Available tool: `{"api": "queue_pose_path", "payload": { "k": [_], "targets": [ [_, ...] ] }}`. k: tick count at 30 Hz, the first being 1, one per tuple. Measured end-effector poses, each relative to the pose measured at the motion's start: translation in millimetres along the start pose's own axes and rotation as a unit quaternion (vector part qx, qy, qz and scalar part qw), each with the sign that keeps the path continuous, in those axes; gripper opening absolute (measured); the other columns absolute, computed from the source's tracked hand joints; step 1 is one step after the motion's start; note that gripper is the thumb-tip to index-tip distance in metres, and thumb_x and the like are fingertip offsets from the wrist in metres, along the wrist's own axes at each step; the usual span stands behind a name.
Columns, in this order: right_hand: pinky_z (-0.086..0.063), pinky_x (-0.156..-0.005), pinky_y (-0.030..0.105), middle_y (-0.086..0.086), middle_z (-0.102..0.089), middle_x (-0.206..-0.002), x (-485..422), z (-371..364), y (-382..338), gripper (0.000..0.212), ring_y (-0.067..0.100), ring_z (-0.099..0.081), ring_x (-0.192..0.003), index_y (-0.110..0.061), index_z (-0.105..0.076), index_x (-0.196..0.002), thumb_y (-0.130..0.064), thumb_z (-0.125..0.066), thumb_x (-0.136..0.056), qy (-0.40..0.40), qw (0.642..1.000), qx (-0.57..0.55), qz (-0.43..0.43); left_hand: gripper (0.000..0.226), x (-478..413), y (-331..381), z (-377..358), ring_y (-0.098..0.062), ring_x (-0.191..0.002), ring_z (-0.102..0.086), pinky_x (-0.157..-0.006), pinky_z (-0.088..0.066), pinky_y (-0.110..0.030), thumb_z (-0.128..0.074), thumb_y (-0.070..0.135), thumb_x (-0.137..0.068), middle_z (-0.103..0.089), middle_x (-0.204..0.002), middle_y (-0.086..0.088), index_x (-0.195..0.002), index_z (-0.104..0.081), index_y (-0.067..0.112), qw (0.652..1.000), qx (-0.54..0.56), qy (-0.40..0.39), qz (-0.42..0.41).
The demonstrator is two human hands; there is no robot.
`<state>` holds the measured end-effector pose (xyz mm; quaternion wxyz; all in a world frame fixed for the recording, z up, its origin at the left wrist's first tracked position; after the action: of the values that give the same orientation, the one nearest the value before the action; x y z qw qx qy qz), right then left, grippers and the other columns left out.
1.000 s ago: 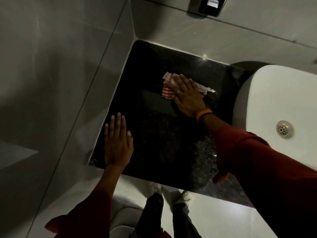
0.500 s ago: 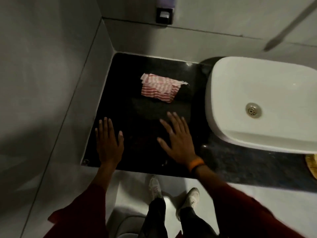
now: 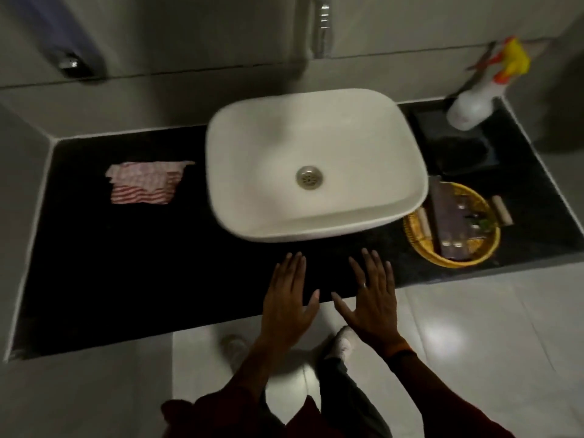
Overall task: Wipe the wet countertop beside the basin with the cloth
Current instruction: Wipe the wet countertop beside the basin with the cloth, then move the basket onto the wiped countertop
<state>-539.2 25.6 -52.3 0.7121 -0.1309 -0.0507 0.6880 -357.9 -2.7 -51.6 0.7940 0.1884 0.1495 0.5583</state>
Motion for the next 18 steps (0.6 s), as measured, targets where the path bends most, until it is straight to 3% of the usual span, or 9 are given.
{"api": "queue_pose_path", "payload": {
  "k": [7,11,13,15,18],
  "targets": [
    [-0.015,-0.127,0.054,0.017,-0.032,-0.164,-49,76,150,0.079,0.033,-0.022,-0.155,-0.011,-0.041,-0.152,-0.062,-0.055,-0.092,0.087,0.995,-0.003,-0.047,0.068,-86,145,-51,-0.021,-0.145,-0.039,-0.118,-0.036,-0.033,-0.042,0.049,-0.096,-0.040,-0.158,-0.009,-0.152,-0.033,0.011,0.999,0.027,0.000,-0.045],
    [-0.013,-0.128,0.049,0.018,-0.033,-0.162,-80,103,229,0.077,0.034,-0.025,-0.154,-0.010,-0.040,-0.150,-0.059,-0.055,-0.093,0.095,0.985,-0.031,-0.142,0.077,-131,194,-70,-0.024,-0.146,-0.037,-0.115,-0.026,-0.028,-0.044,0.056,-0.095,-0.035,-0.160,-0.010,-0.155,-0.022,0.013,0.999,0.041,-0.014,-0.015],
    [-0.022,-0.126,0.052,0.019,-0.034,-0.161,-92,106,261,0.072,0.034,-0.026,-0.153,-0.007,-0.038,-0.150,-0.053,-0.053,-0.096,0.083,0.975,-0.073,-0.193,0.085,-151,212,-71,-0.027,-0.136,-0.052,-0.109,-0.042,-0.031,-0.058,0.056,-0.089,-0.047,-0.152,-0.014,-0.153,-0.026,0.009,0.999,0.040,-0.008,-0.008],
    [-0.034,-0.120,0.054,0.020,-0.034,-0.160,-101,101,282,0.064,0.035,-0.032,-0.149,-0.007,-0.034,-0.153,-0.043,-0.048,-0.102,0.055,0.965,-0.124,-0.224,0.087,-166,222,-75,-0.031,-0.115,-0.067,-0.093,-0.057,-0.038,-0.071,0.047,-0.084,-0.061,-0.137,-0.018,-0.149,-0.027,0.009,1.000,0.019,-0.007,-0.006],
    [-0.047,-0.107,0.045,0.013,-0.041,-0.155,-107,97,298,0.051,0.035,-0.050,-0.135,-0.021,-0.031,-0.155,-0.028,-0.038,-0.105,0.023,0.959,-0.127,-0.254,0.066,-182,214,-91,-0.030,-0.101,-0.070,-0.084,-0.061,-0.045,-0.053,0.033,-0.098,-0.066,-0.123,-0.018,-0.154,-0.020,0.019,0.984,0.110,-0.060,0.126]
  ]
}}
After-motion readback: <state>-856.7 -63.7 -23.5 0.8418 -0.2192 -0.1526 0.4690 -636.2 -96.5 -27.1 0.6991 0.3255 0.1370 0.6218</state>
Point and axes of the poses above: each hand's wrist, its own x-axis away from the middle knuckle, its own z-axis out of the back of the hand, y = z × x, the point moved 7 cm from there along -x, towards the middle knuckle
